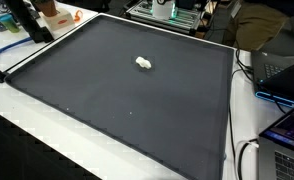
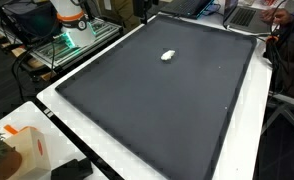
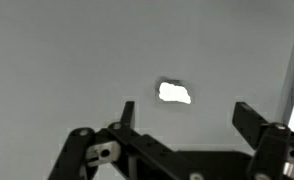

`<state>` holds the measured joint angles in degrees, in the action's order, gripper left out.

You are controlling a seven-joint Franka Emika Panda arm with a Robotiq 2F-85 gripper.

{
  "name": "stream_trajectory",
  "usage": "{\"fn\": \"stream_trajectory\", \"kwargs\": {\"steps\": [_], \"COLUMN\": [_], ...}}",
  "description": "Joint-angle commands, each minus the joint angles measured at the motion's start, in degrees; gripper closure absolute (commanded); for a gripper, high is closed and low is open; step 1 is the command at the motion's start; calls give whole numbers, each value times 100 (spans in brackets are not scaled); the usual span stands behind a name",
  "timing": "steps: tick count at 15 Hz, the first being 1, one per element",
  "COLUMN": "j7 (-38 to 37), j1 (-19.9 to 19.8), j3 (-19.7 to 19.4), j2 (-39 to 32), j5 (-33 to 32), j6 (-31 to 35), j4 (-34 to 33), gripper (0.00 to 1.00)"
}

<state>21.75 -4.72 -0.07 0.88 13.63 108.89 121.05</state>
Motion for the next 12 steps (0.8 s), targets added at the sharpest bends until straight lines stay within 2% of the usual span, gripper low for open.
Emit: {"fn": "stream_trajectory", "kwargs": {"steps": [1,2,7,10,11,12], "j7": [-1,2,-887,-1062,-967,-955], "j1": [99,101,375,611,699,674], "j3": [-98,-100,91,209,209,100], "j2": [68,90,1113,1629,1815,1224], "j5": [-5,-5,99,-33,-17,-23], "j6": [-5,1,2045,2659,2539,2401], "j4": [50,78,1714,2542,2724,2103], "gripper": [0,0,0,0,0,0]}}
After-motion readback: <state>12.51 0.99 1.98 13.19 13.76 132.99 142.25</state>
